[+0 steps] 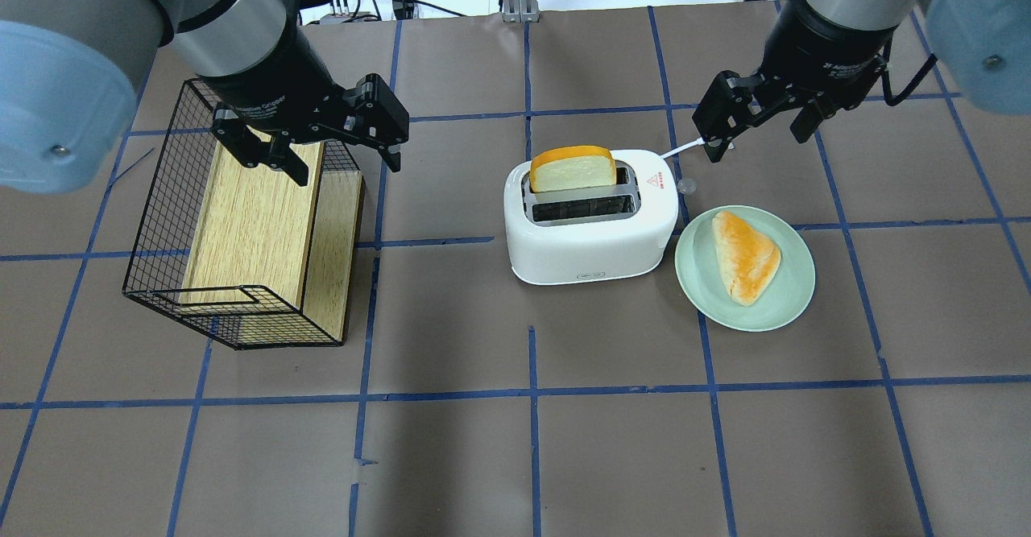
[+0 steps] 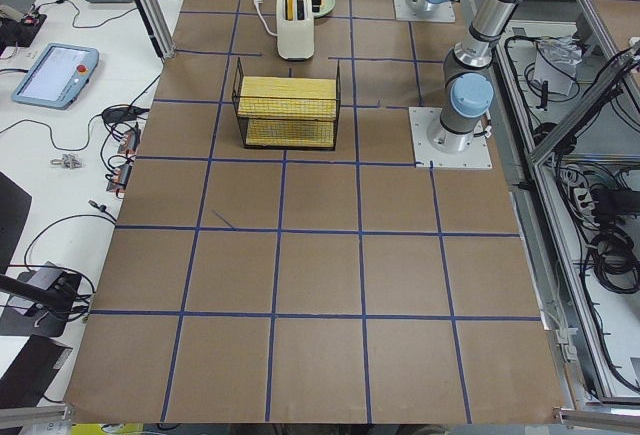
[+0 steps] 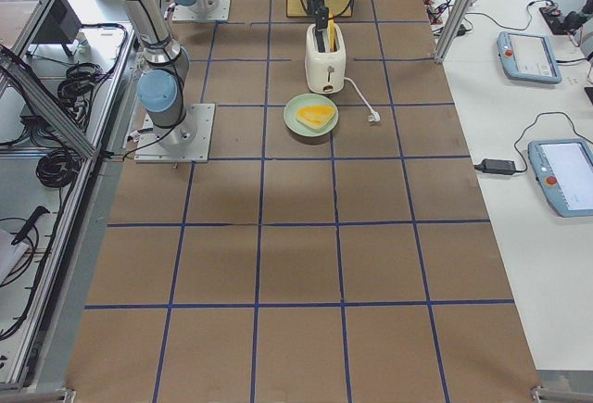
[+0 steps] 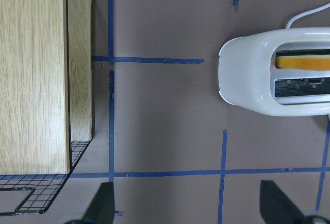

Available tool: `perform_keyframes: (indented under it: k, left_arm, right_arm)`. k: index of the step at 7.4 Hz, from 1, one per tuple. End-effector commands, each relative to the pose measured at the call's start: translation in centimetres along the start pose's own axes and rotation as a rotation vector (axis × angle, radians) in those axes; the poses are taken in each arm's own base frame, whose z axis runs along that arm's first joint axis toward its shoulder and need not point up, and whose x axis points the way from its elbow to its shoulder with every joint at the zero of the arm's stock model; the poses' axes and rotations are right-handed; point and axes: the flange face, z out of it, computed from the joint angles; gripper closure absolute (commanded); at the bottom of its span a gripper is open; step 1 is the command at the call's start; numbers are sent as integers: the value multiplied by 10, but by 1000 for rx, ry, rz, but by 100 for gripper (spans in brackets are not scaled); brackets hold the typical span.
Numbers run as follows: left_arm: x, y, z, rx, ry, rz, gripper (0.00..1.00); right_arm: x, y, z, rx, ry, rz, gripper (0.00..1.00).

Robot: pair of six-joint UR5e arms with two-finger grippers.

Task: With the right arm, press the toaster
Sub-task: 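Raise the right gripper and move it above the toaster's lever side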

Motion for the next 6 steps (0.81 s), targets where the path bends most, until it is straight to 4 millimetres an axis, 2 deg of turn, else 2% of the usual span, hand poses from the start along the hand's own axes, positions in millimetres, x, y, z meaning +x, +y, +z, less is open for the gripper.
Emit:
perform_keyframes:
  k: [1, 3, 4, 6]
  left_arm:
    - [-1, 0, 0, 0, 0, -1, 0]
    - [0, 0, 0, 0, 0, 0, 0]
    - [0, 0, 0, 0, 1, 0, 0]
    - [-1, 0, 0, 0, 0, -1, 0]
  right_arm:
    - [0, 0, 0, 1, 3, -9, 0]
    - [0, 0, 0, 2, -1, -11, 0]
    - [1, -4, 4, 6, 0, -102, 0]
    - [15, -23, 22, -2, 9, -498, 1]
